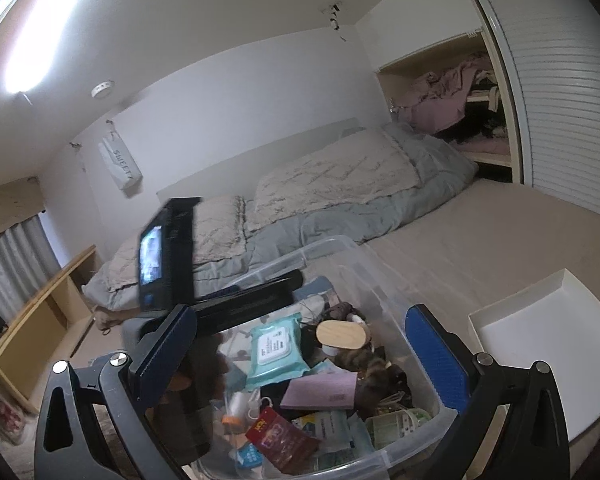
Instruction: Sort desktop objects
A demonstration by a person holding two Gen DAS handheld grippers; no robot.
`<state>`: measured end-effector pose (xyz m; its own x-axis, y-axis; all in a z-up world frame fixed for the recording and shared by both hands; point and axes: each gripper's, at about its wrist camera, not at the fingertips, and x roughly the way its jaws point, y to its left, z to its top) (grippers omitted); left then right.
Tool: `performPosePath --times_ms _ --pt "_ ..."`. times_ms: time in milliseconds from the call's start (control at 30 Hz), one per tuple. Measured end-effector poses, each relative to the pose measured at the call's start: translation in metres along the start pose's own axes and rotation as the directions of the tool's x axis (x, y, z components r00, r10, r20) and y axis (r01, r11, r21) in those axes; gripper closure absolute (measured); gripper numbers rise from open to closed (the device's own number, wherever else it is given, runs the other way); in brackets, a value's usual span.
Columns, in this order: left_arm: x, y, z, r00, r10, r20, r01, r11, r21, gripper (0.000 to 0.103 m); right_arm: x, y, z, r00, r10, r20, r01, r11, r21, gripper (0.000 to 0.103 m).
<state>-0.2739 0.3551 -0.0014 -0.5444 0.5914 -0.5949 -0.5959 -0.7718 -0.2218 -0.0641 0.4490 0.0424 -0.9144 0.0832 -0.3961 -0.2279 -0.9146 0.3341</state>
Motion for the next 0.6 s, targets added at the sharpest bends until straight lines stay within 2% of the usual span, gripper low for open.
performPosePath --times_ms 300,600 --pt "-0.038 0.016 -0.010 0.999 0.025 0.037 -0.026 0.999 0.020 0.001 0.011 -0.015 0.000 0.997 -0.073 -0.019 0.074 0.997 0.038 0.000" --pt "-0.081 0.032 -0.025 0.995 0.062 0.076 -0.065 0.997 0.034 0.001 0.023 -0.013 -0.007 0.990 -0.138 -0.039 0.138 0.990 -0.008 0.000"
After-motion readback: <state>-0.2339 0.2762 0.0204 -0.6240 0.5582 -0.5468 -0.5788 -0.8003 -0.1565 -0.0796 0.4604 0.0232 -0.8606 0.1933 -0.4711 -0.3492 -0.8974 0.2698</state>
